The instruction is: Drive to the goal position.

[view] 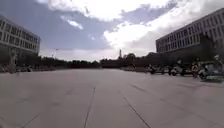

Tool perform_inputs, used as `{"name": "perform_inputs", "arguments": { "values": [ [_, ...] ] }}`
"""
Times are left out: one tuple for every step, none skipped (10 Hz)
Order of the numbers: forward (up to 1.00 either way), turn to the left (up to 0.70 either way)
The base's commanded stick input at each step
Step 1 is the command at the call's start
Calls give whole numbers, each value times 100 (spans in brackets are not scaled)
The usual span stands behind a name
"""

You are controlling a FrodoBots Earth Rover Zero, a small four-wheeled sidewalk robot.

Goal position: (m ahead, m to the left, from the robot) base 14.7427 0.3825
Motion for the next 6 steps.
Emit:
{"name": "perform_inputs", "arguments": {
  "values": [
    [50,1],
    [50,1],
    [50,1],
    [50,1],
    [50,1],
    [50,1]
  ]
}}
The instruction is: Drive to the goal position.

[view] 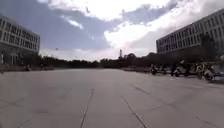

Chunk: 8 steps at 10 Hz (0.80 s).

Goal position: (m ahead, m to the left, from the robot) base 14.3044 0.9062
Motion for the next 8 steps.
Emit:
{"name": "perform_inputs", "arguments": {
  "values": [
    [50,1],
    [50,1],
    [50,1],
    [50,1],
    [50,1],
    [50,1],
    [50,1],
    [50,1]
  ]
}}
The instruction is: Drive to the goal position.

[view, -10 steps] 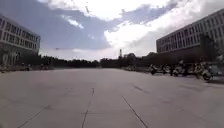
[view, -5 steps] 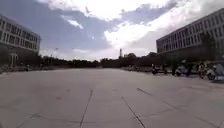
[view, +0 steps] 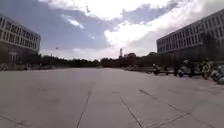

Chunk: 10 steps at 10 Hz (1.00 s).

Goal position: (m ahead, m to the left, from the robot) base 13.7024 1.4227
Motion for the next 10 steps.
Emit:
{"name": "perform_inputs", "arguments": {
  "values": [
    [50,1],
    [50,1],
    [50,1],
    [50,1],
    [50,1],
    [50,1],
    [50,1],
    [50,1],
    [50,1],
    [50,1]
  ]
}}
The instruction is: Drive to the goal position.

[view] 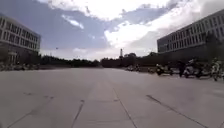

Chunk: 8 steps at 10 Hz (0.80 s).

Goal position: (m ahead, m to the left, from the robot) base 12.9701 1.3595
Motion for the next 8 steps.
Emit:
{"name": "perform_inputs", "arguments": {
  "values": [
    [50,1],
    [50,1],
    [50,1],
    [50,1],
    [50,1],
    [50,1],
    [50,1],
    [50,1]
  ]
}}
